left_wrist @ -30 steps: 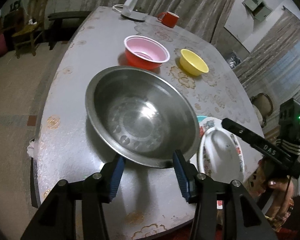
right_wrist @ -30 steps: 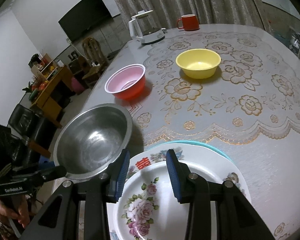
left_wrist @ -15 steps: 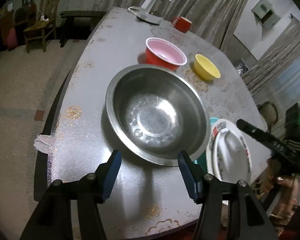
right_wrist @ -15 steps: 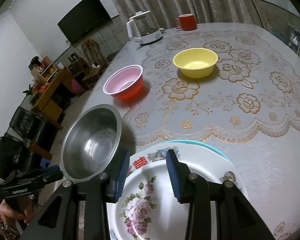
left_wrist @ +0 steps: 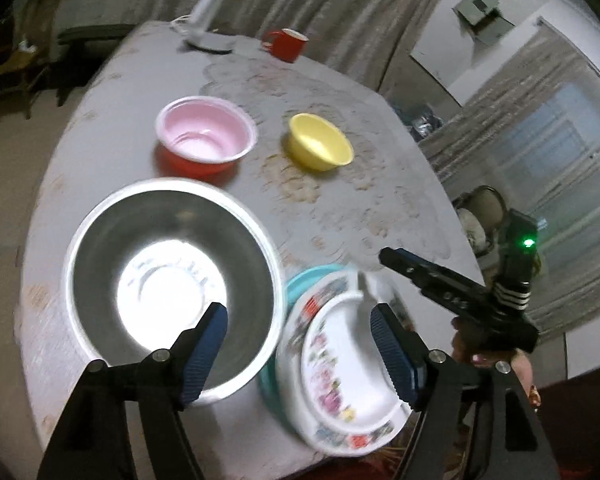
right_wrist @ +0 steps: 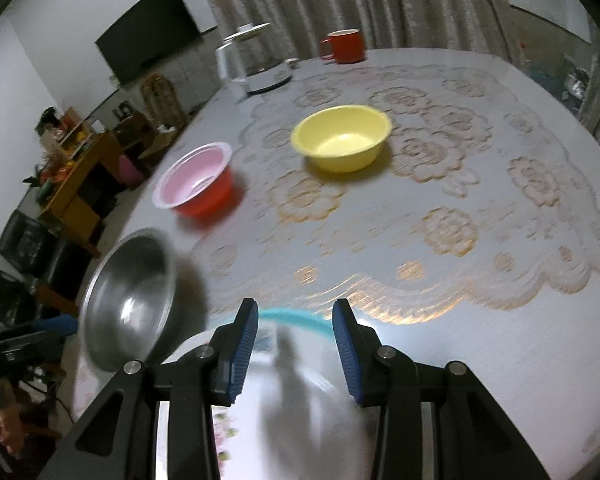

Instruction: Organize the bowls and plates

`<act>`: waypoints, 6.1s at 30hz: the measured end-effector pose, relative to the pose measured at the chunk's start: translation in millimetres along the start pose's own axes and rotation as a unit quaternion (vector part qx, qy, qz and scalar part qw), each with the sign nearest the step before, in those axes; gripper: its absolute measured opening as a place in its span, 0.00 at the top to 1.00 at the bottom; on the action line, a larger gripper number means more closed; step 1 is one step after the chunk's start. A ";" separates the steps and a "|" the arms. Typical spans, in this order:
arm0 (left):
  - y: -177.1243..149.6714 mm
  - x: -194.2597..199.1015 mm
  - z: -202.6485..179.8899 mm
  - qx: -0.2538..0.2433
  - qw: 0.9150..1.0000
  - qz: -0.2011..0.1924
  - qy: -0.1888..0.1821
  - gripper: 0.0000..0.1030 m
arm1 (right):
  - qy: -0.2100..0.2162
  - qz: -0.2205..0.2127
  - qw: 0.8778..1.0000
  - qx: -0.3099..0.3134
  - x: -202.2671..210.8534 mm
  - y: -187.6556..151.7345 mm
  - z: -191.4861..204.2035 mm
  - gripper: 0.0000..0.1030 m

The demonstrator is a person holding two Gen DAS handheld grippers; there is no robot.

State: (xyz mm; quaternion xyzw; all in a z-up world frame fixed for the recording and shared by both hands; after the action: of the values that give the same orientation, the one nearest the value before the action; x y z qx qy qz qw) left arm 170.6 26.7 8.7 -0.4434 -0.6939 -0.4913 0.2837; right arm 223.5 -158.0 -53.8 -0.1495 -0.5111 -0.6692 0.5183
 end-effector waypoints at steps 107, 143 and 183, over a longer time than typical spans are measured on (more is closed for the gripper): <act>102.2 -193.3 -75.7 -0.034 0.993 0.045 0.105 0.90 | 0.023 -0.029 0.994 -0.103 -66.2 80.6 -107.9 0.89; 14.7 -89.3 -64.2 -0.037 0.998 0.021 0.046 0.89 | 0.031 -0.051 0.996 -0.070 15.7 8.4 -19.7 0.89; -18.2 -42.7 106.8 0.050 0.993 0.025 0.104 0.87 | 0.085 0.065 0.994 0.007 -87.4 -19.4 135.3 0.82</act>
State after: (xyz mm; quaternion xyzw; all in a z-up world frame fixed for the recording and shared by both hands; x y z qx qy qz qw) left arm 177.9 109.7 -72.6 -0.3923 -0.6735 -0.4917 0.3881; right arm 199.0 1.7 -69.3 -0.1215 -0.4594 -0.6408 0.6029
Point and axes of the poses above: each gripper's, at about its wrist camera, not at the fingertips, and x roughly against the way its jaws point, z to its left, y to its top, the point moved 7 cm from there along -x, roughly the way its jaws point, and after that the axes turned 10 degrees about y, right-handed, at the moved point
